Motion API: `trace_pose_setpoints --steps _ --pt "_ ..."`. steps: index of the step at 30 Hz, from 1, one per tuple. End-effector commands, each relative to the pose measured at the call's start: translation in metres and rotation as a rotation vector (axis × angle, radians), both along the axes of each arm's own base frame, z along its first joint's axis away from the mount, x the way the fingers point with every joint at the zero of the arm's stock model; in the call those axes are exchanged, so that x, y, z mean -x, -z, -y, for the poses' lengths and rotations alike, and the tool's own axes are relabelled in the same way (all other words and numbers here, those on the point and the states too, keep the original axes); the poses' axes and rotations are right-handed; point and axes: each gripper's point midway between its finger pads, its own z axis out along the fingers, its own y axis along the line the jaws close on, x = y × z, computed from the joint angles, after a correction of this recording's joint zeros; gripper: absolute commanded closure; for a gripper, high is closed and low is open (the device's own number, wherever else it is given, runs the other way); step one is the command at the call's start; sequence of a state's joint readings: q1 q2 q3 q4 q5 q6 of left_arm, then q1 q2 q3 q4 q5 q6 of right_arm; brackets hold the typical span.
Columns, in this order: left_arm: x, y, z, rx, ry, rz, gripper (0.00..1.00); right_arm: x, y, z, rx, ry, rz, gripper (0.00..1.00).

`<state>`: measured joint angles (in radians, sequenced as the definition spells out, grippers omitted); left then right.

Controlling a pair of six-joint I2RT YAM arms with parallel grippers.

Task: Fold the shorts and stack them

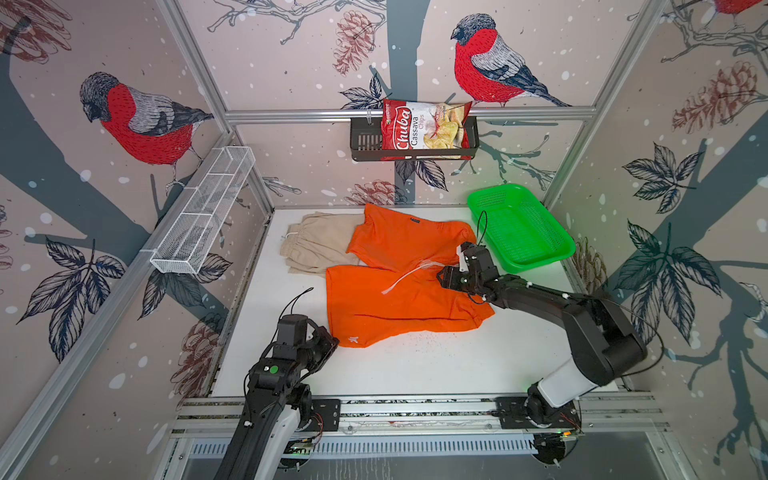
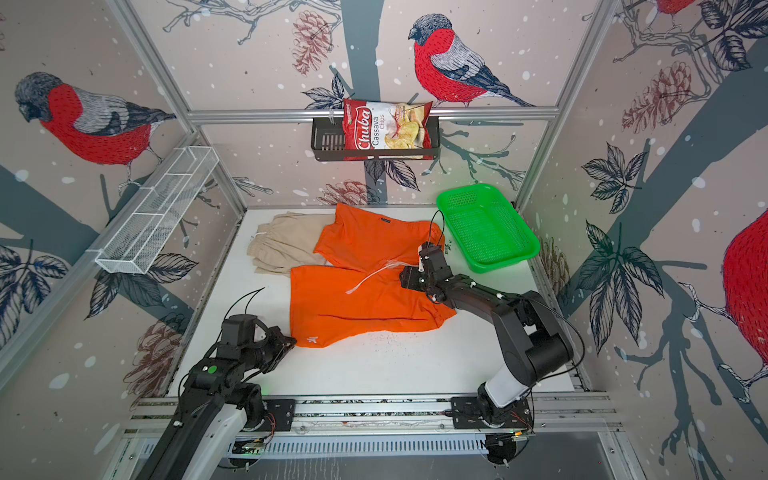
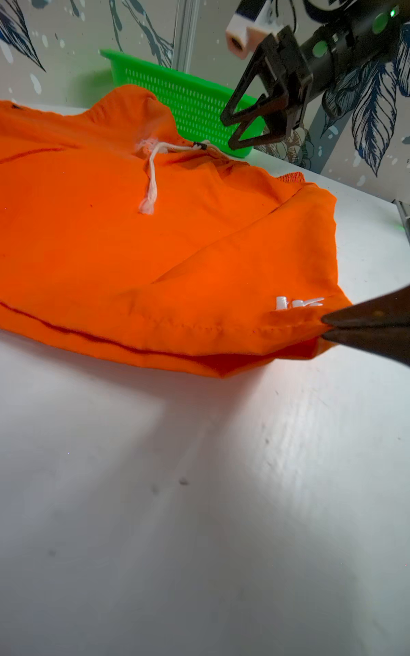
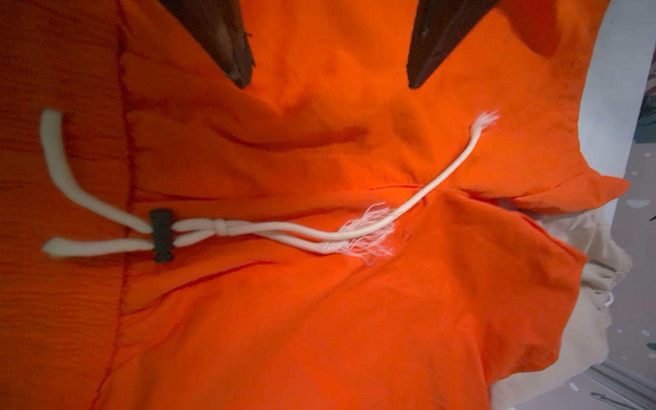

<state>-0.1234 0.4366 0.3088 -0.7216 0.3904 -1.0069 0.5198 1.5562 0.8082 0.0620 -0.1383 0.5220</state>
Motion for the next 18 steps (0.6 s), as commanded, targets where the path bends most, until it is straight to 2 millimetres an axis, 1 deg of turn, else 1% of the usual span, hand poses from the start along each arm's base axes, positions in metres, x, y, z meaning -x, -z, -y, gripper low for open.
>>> trace_pose_setpoints --steps 1,2,3,4,5,6,8,11,13,15,18 --pt "0.034 0.015 0.002 0.015 0.017 -0.143 1.00 0.019 -0.010 -0.004 -0.003 -0.050 0.009 0.29" --pt "0.039 0.015 0.000 0.007 0.021 -0.152 0.97 0.025 -0.013 -0.005 -0.010 -0.055 0.012 0.29" --pt "0.041 0.014 0.000 0.003 0.025 -0.153 0.88 0.031 -0.016 -0.007 -0.020 -0.065 0.016 0.29" --pt "0.042 0.012 0.001 0.013 0.029 -0.148 0.77 0.037 -0.017 -0.008 -0.027 -0.073 0.017 0.29" --pt "0.042 0.009 0.002 0.019 0.029 -0.139 0.68 0.043 -0.018 -0.010 -0.033 -0.082 0.016 0.29" --pt "0.041 0.006 0.002 0.020 0.028 -0.125 0.62 0.050 -0.018 -0.011 -0.039 -0.091 0.011 0.29" --pt "0.033 -0.003 0.000 0.009 0.016 -0.081 0.52 0.062 -0.014 -0.013 -0.046 -0.098 -0.004 0.29" --pt "0.015 -0.018 0.001 0.012 0.013 0.009 0.45 0.082 -0.001 -0.015 -0.060 -0.113 -0.053 0.29" --pt "0.003 -0.025 0.003 0.020 0.018 0.057 0.43 0.093 0.014 -0.010 -0.054 -0.101 -0.104 0.30" --pt "-0.008 -0.027 0.006 0.032 0.026 0.087 0.43 0.103 0.030 0.000 -0.037 -0.066 -0.155 0.30" --pt "-0.022 -0.029 0.010 0.042 0.034 0.127 0.44 0.119 0.055 0.022 0.007 0.005 -0.236 0.30"
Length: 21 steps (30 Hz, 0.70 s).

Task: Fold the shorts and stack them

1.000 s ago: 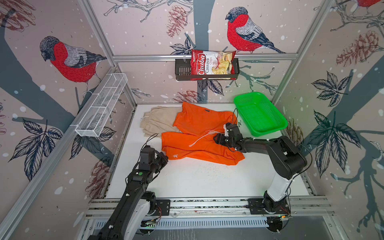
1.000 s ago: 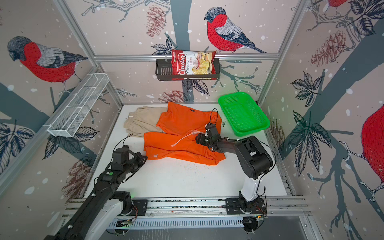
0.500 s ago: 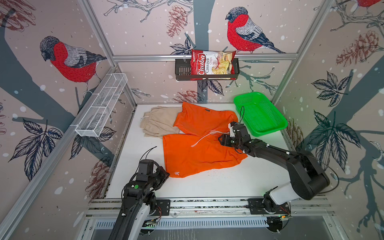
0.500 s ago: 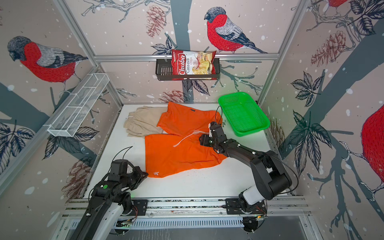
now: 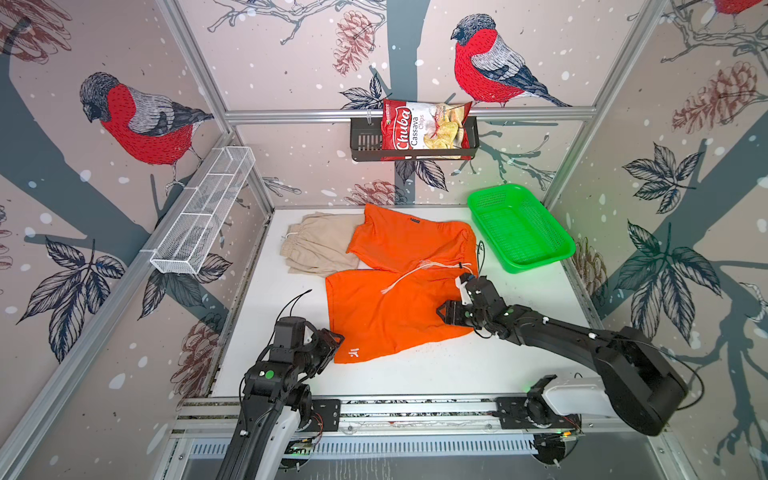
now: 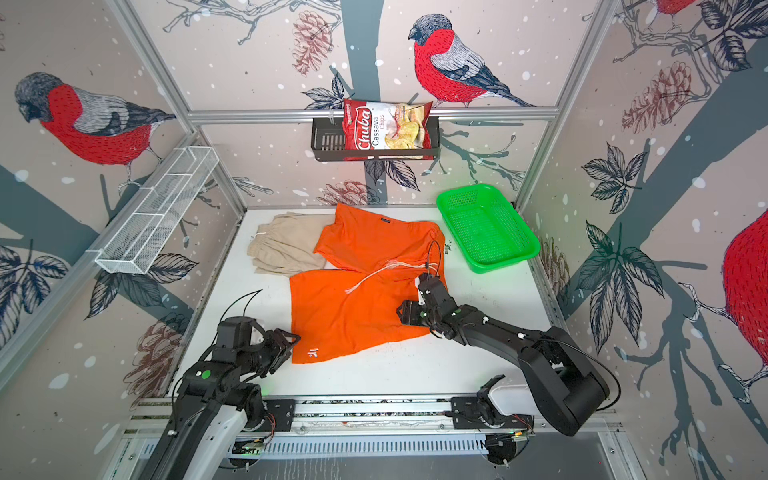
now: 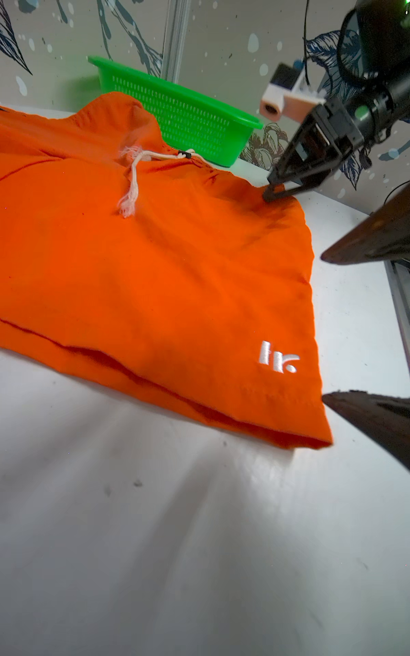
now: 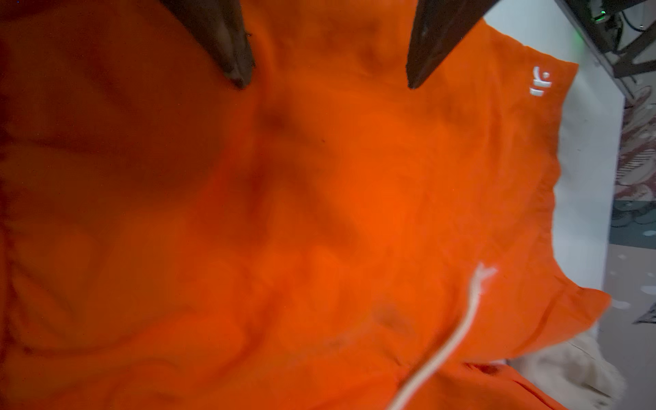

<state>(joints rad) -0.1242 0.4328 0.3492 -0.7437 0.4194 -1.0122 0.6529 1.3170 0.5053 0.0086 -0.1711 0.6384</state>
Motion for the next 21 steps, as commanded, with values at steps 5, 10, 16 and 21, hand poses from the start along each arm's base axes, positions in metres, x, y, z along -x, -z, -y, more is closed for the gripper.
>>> trace_pose_setpoints --steps 5,10,16,21 --pt "-0.040 -0.015 0.003 -0.015 0.018 0.155 0.44 0.049 0.054 0.057 0.140 0.171 -0.210 0.30" --pt "-0.053 -0.011 -0.001 -0.043 0.004 0.195 0.44 0.072 0.055 0.077 0.145 0.225 -0.243 0.30" --pt "-0.073 -0.015 -0.005 -0.054 -0.035 0.296 0.45 0.038 -0.017 0.059 0.037 0.197 -0.028 0.29" --pt "-0.100 -0.032 -0.008 -0.079 -0.052 0.409 0.45 0.002 -0.072 0.036 -0.045 0.154 0.151 0.29"
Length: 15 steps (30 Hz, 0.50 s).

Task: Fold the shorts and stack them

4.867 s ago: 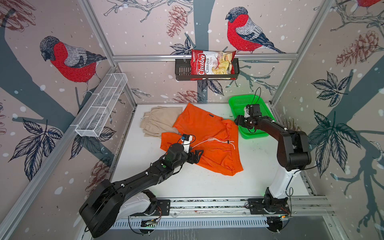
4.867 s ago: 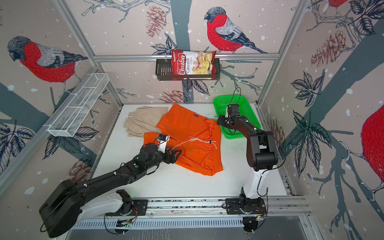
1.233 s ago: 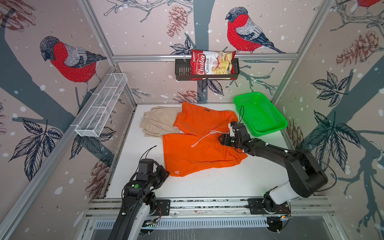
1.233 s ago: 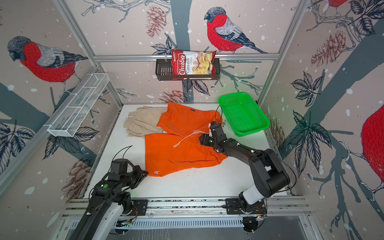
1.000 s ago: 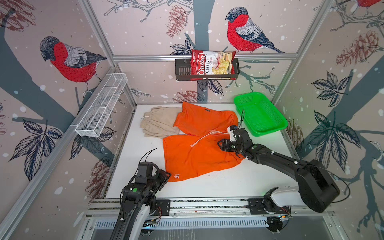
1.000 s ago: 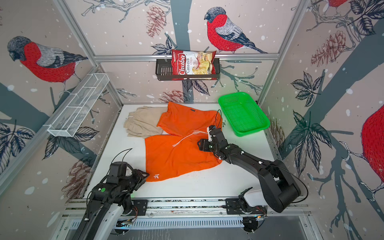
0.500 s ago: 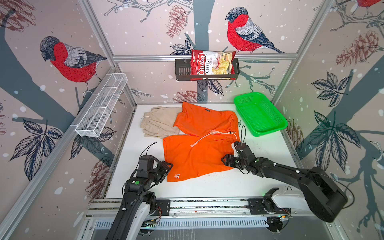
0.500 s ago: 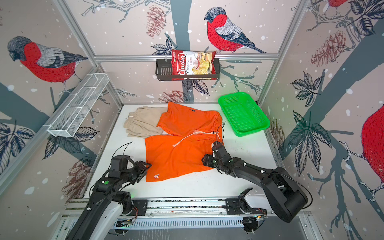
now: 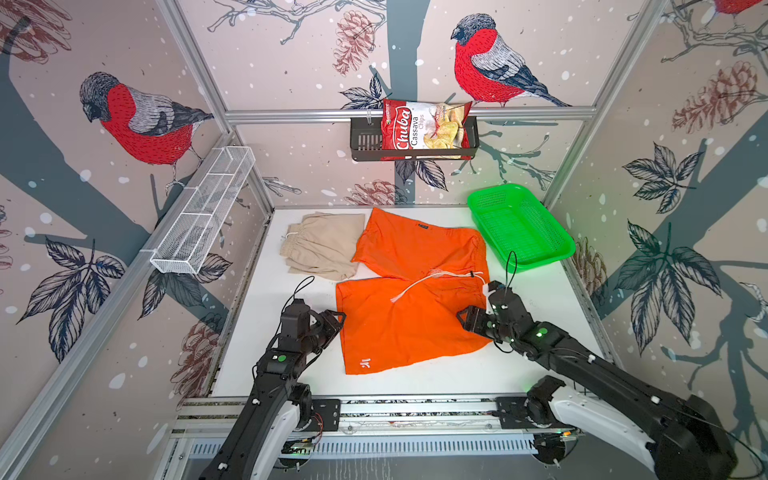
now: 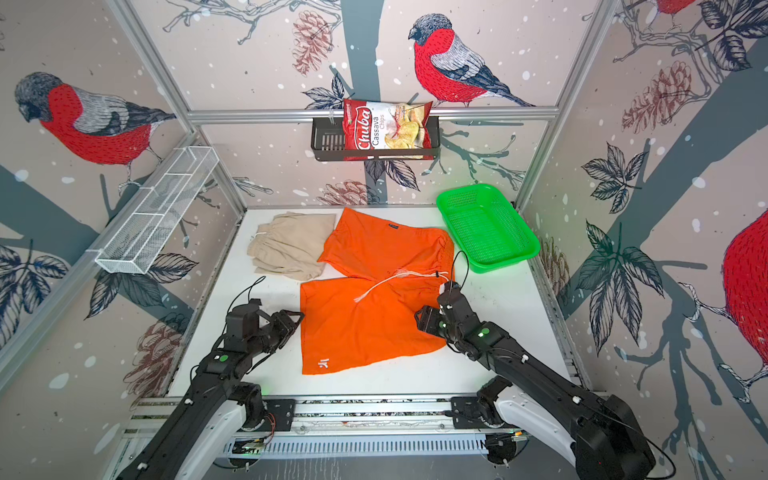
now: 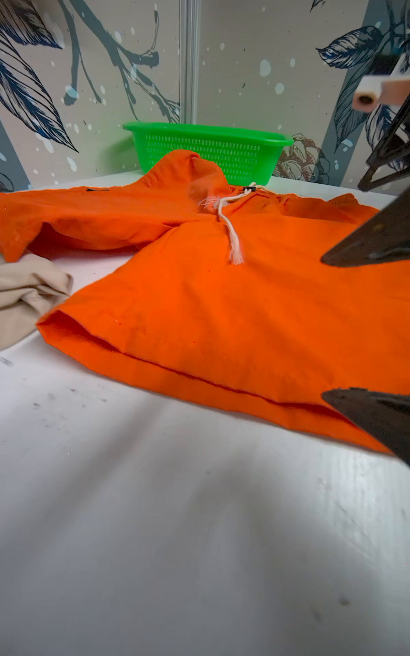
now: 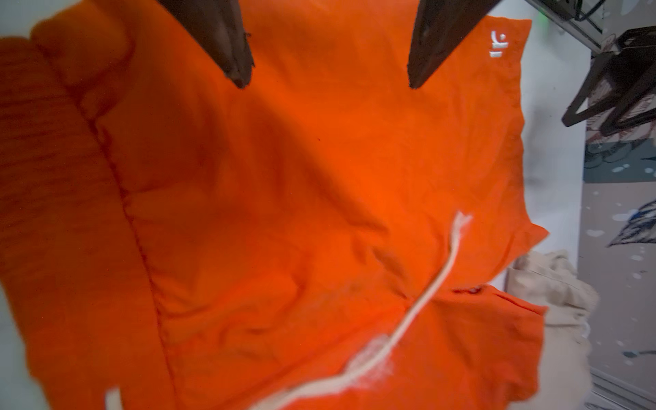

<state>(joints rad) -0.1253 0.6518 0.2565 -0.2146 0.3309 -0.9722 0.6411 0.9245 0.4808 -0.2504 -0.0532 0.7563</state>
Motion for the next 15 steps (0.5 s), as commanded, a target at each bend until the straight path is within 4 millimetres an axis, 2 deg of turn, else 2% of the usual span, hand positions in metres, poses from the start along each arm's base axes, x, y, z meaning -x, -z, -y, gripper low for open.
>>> trace_pose_setpoints --steps 1,4,7,11,15 --pt "-0.035 -0.034 -0.003 -0.030 -0.017 0.188 0.45 -0.018 -0.019 -0.013 0.003 -0.041 0.082 0.29" --pt "-0.059 -0.048 -0.003 -0.054 -0.016 0.248 0.45 -0.028 -0.016 -0.033 -0.004 -0.108 0.060 0.30" --pt "-0.079 -0.055 0.007 -0.051 0.030 0.259 0.44 -0.030 0.010 -0.038 0.046 -0.125 -0.016 0.30" --pt "-0.096 -0.047 0.020 -0.050 0.114 0.218 0.43 -0.018 0.055 -0.022 0.120 -0.102 -0.127 0.30" --pt "-0.106 -0.041 0.025 -0.042 0.131 0.215 0.43 0.000 0.084 0.005 0.170 -0.047 -0.217 0.30"
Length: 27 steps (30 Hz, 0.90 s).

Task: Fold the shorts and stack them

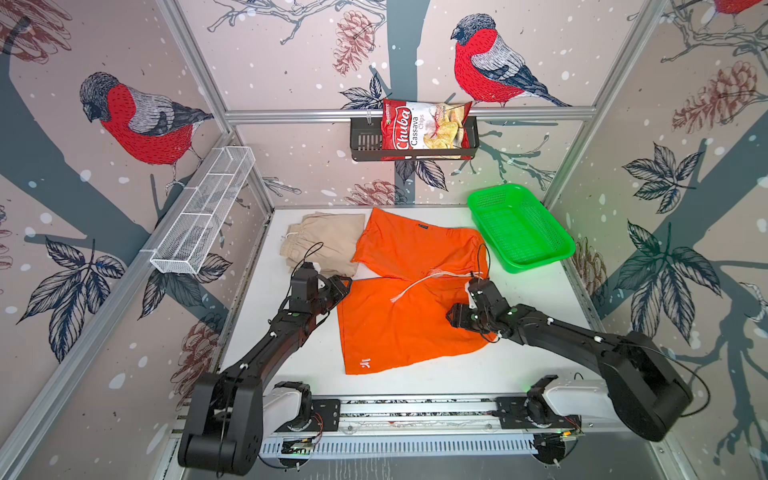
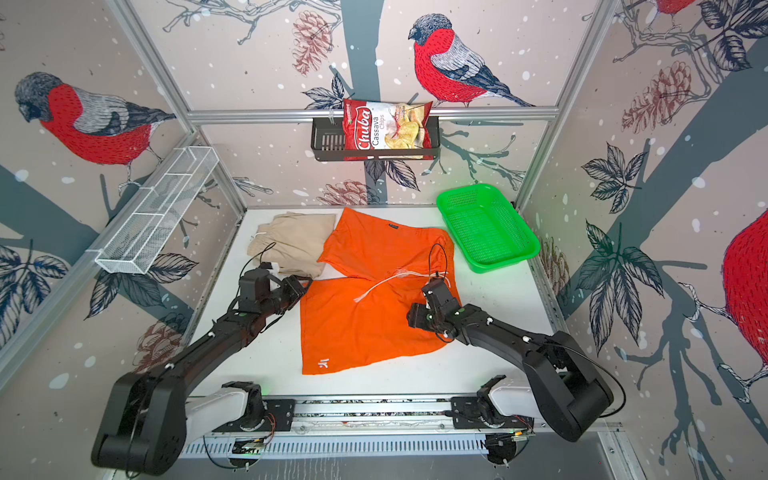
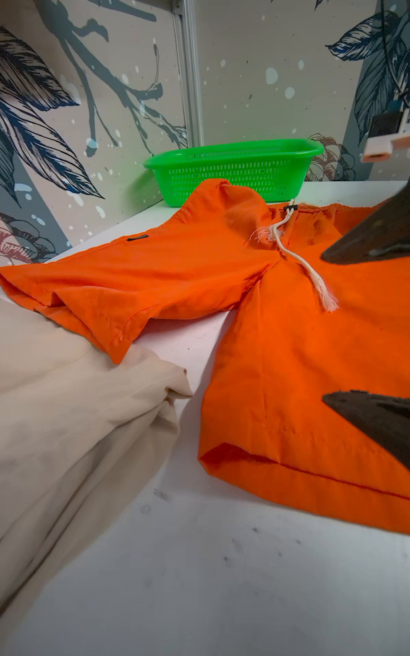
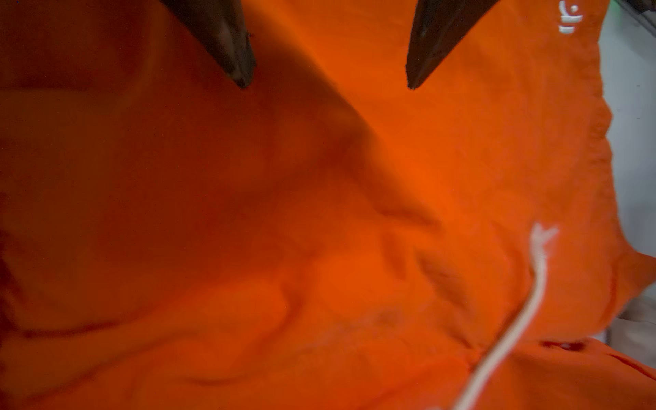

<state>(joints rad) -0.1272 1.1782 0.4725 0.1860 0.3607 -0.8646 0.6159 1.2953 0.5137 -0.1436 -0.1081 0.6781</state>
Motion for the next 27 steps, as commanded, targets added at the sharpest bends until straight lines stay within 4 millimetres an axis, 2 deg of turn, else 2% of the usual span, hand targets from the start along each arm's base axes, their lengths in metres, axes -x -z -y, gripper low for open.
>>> trace_pose_setpoints --steps 1,4,7,9,11,14,15,16,17,20,24,27 --pt "-0.014 -0.014 0.007 -0.003 0.042 0.088 0.43 0.014 0.020 0.022 0.053 0.040 -0.057 0.30" --pt "-0.028 -0.018 0.002 -0.039 0.024 0.120 0.43 0.030 0.034 0.043 0.101 0.077 -0.112 0.30" --pt "-0.049 -0.026 -0.003 -0.097 0.005 0.156 0.43 0.033 0.024 0.050 0.102 0.088 -0.098 0.29" --pt "-0.069 -0.036 -0.005 -0.144 0.006 0.179 0.42 0.027 0.009 0.047 0.086 0.084 -0.060 0.29" --pt "-0.092 -0.039 -0.006 -0.197 0.007 0.171 0.42 0.014 -0.015 0.037 0.037 0.072 0.007 0.29" --pt "-0.130 -0.036 -0.007 -0.250 0.016 0.148 0.40 -0.007 -0.051 0.018 -0.056 0.051 0.109 0.29" --pt "-0.137 -0.027 -0.007 -0.268 0.022 0.120 0.40 -0.012 -0.059 0.013 -0.079 0.042 0.133 0.29" --pt "-0.154 -0.028 -0.008 -0.275 0.022 0.117 0.40 -0.017 -0.067 0.007 -0.101 0.033 0.156 0.29" --pt "-0.166 -0.019 -0.008 -0.280 0.029 0.089 0.40 -0.021 -0.073 0.002 -0.119 0.025 0.172 0.29" --pt "-0.197 0.006 -0.014 -0.336 0.028 0.012 0.40 -0.030 -0.079 -0.006 -0.133 0.011 0.196 0.29" --pt "-0.221 0.048 -0.025 -0.365 0.025 -0.097 0.40 -0.035 -0.079 -0.011 -0.128 -0.001 0.202 0.29" --pt "-0.230 0.074 -0.036 -0.373 0.013 -0.154 0.41 -0.036 -0.080 -0.014 -0.133 -0.003 0.209 0.29"
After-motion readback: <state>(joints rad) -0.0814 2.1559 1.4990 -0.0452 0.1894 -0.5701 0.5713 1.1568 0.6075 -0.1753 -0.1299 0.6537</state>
